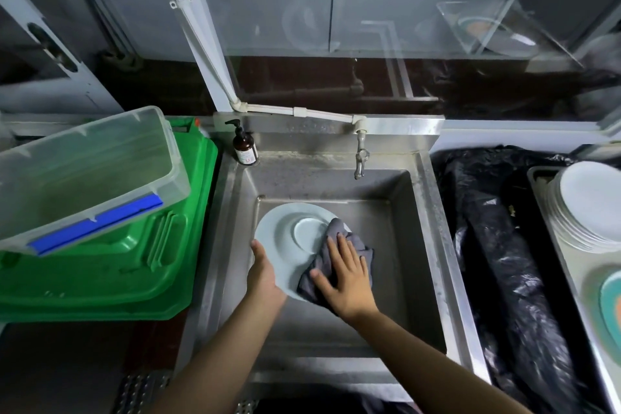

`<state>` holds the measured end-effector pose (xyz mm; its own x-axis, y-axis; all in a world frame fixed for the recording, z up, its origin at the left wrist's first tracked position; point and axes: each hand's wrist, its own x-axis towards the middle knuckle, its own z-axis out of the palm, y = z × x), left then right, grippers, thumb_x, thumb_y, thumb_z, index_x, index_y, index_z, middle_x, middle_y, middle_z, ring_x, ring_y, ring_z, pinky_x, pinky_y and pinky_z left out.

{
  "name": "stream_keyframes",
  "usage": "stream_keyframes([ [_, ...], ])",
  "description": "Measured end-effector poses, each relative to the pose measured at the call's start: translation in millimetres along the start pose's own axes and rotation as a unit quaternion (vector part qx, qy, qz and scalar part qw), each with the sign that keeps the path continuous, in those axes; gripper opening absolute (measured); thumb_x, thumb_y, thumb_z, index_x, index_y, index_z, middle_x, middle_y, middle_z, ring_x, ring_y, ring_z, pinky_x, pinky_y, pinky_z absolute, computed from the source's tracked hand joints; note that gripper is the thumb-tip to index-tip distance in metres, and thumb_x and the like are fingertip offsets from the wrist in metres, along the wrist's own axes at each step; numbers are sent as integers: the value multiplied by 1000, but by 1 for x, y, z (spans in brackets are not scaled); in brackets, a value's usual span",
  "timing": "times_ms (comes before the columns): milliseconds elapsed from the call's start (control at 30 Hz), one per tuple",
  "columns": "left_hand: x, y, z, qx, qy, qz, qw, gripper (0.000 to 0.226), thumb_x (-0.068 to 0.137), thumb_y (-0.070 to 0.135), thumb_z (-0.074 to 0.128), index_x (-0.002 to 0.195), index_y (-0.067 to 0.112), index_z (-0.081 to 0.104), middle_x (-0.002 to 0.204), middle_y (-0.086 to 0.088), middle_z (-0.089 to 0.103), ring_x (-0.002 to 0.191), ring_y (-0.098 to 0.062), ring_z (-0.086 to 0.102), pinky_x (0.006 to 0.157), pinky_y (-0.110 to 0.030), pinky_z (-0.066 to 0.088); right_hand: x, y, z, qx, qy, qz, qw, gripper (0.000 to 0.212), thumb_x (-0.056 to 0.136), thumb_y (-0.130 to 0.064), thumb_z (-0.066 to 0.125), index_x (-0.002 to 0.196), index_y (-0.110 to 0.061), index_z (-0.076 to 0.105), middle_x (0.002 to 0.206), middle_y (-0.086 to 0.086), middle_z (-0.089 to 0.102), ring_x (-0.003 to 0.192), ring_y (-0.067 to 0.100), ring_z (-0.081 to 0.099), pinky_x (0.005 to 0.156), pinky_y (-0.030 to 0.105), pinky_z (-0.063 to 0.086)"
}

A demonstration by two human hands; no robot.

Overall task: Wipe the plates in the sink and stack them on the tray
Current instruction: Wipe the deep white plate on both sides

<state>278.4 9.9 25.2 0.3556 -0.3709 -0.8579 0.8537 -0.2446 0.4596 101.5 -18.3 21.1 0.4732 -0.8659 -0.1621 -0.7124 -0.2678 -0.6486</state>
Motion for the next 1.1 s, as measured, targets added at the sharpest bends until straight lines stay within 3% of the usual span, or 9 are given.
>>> stream_keyframes([
  [167, -4, 5, -3, 33, -16, 5, 999, 66, 89, 68, 60, 120, 10, 62, 114, -19, 73, 102, -43, 70, 94, -68, 52, -2, -13, 10, -28, 12, -38, 999, 93, 86, -82, 28, 159, -26, 17, 166, -11, 4, 153, 24, -8, 124, 45, 2],
  [367, 4, 9, -15, 88, -24, 37, 995, 53, 88, 44, 75, 121, 4, 68, 112, -20, 75, 101, -43, 72, 93, -66, 53, 0, -32, 36, 35, 59, -74, 995, 48, 104, -30, 41, 148, -12, 46, 158, -5, 34, 151, 36, 7, 123, 44, 16],
  [500, -7, 35, -16, 231, -2, 131, 964, 40, 84, 44, 79, 102, 10, 72, 96, -13, 77, 89, -36, 73, 79, -48, 62, 11, -29, 17, 152, 25, 29, 988, 39, 100, -9, 51, 138, -18, 58, 143, 1, 54, 133, 18, 47, 115, 32, 36],
  [600, -15, 50, -17, 432, -18, 234, 871, 26, 93, 37, 72, 90, 12, 69, 83, -5, 72, 79, -30, 68, 62, -29, 49, 27, -24, -3, 143, 11, 125, 982, 44, 91, 0, 46, 122, -21, 68, 123, 2, 65, 112, 18, 59, 95, 20, 41],
  [767, -11, 45, -24, 745, -114, 393, 527, 20, 99, 41, 57, 93, 27, 71, 80, -2, 71, 75, -28, 67, 60, -32, 43, 52, -25, -35, 145, -65, 285, 945, 27, 93, -33, 53, 100, -15, 71, 104, 6, 70, 102, 27, 62, 88, 29, 49],
  [833, -7, 35, -34, 766, -127, 463, 427, 18, 99, 37, 55, 98, 28, 70, 85, 0, 73, 78, -29, 69, 63, -34, 48, 58, -24, -42, 197, -83, 353, 911, 57, 89, -64, 55, 98, -9, 66, 102, 12, 66, 102, 32, 62, 86, 34, 48],
  [900, -4, 25, -45, 750, -138, 516, 390, 12, 93, 27, 60, 96, 26, 72, 82, 1, 74, 73, -28, 70, 59, -34, 51, 56, -22, -42, 270, -99, 403, 869, 61, 83, -67, 65, 95, -7, 64, 100, 13, 66, 96, 33, 65, 80, 36, 51],
  [1000, 3, 9, -52, 733, -164, 566, 340, 18, 75, 18, 61, 89, 25, 70, 69, 3, 68, 59, -24, 66, 45, -29, 45, 50, -14, -38, 404, -132, 437, 793, 37, 88, -26, 75, 106, 4, 63, 99, 22, 70, 84, 36, 68, 72, 42, 57],
  [1100, 12, -2, -53, 699, -185, 608, 329, 22, 72, 14, 64, 92, 21, 70, 71, 2, 68, 61, -23, 66, 48, -29, 50, 47, -9, -34, 449, -128, 479, 743, 31, 88, -11, 71, 113, 6, 60, 107, 24, 70, 97, 40, 68, 86, 52, 57],
])
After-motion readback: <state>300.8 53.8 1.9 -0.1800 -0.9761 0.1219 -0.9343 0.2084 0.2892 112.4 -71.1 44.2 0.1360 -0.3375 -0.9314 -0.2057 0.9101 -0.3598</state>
